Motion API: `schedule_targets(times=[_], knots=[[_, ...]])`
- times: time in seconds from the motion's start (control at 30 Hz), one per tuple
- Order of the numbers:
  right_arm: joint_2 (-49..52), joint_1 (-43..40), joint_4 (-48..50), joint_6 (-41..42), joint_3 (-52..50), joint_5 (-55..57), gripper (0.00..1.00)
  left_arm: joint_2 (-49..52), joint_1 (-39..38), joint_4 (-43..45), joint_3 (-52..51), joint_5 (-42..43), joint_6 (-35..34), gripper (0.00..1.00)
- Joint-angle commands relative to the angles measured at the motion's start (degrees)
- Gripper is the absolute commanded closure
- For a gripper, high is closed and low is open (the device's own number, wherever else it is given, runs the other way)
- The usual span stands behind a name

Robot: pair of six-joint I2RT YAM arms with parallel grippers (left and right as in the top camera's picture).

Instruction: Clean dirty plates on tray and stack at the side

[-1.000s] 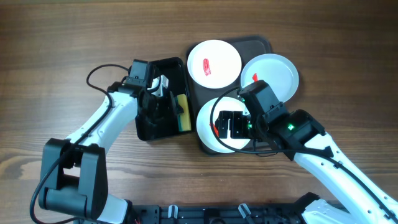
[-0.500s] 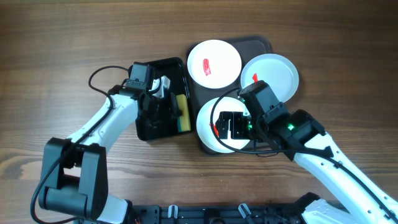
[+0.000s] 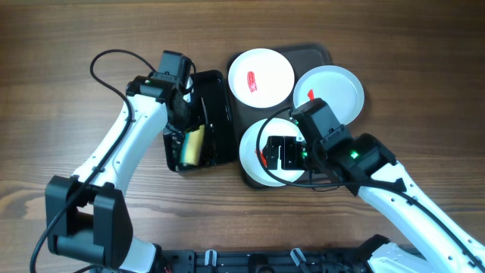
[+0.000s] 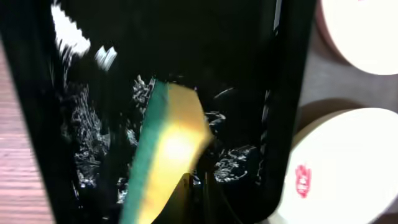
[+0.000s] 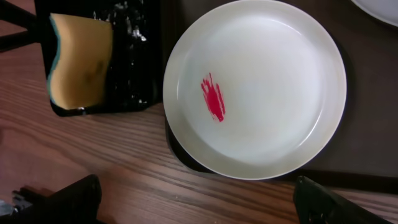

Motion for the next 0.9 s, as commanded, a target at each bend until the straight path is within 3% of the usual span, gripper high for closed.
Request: schedule_targets(times=[0.0, 0.2, 0.27, 0.4, 0.5, 0.57, 0.63, 0.77, 0.87], knots=[[0.74, -0.02, 0.13, 0.35, 0.85, -0.52, 0.00, 0.20, -2.84, -0.44, 0.59, -8.96, -0.66, 0.96], [0.74, -0.02, 0.09, 0.35, 0.85, -0.57, 0.00, 0.72, -7.17, 0.42, 0.61, -10.54, -2.62, 0.96], [0.74, -0.02, -0.15, 0.33, 0.85, -1.03, 0.00, 0.37, -7.13, -1.31, 0.61, -13.99, -7.06, 0.96], [0.74, -0.02, -0.98, 0.35, 0.85, -1.66, 0.00, 0.04, -3.10, -3.67, 0.61, -13.57, -10.97, 0.96], [0.74, -0.02, -0.94, 0.35, 0.85, -1.64, 0.00, 0.07, 1.60, -4.13, 0.61, -7.72, -10.88, 0.95], [0.74, -0.02, -0.55, 0.35, 0.85, -1.64, 0.00, 0.07, 3.85, -4.35, 0.61, -3.37, -10.29, 0.80], [0.74, -0.02, -0.37, 0.37, 0.85, -1.64, 0.00, 0.07, 5.07, -5.16, 0.59, -1.99, -10.29, 0.73], [0.74, -0.02, -0.33, 0.35, 0.85, -1.64, 0.00, 0.09, 6.80, -4.55, -1.01, 1.68, -5.35, 0.69], [0.74, -0.02, -0.33, 0.35, 0.85, -1.64, 0.00, 0.09, 7.58, -1.79, -4.35, 6.32, -1.20, 0.61]])
